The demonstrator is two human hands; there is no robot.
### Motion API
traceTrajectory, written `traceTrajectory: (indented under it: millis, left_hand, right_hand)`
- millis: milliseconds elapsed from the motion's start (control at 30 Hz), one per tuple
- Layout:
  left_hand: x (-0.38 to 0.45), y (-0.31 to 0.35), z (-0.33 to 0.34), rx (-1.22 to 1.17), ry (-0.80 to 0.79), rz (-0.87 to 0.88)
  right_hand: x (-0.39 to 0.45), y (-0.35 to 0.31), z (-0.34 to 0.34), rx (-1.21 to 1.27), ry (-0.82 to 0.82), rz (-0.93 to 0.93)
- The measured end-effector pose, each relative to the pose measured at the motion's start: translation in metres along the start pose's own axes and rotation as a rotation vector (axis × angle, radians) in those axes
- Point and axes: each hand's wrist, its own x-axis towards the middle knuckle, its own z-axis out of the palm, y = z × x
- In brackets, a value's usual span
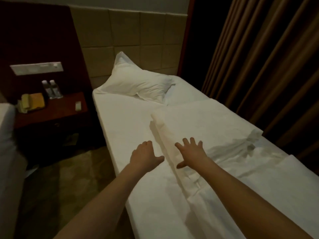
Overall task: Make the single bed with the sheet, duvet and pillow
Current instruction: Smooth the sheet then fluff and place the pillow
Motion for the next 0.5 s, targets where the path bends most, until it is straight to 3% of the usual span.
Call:
traceTrajectory:
  millis: [500]
  left_hand:
    - [0.262,0.09,-0.052,0.123,-0.121,0.165]
  right_hand:
    - [0.156,0.115,-0.05,0.036,-0.083,0.169]
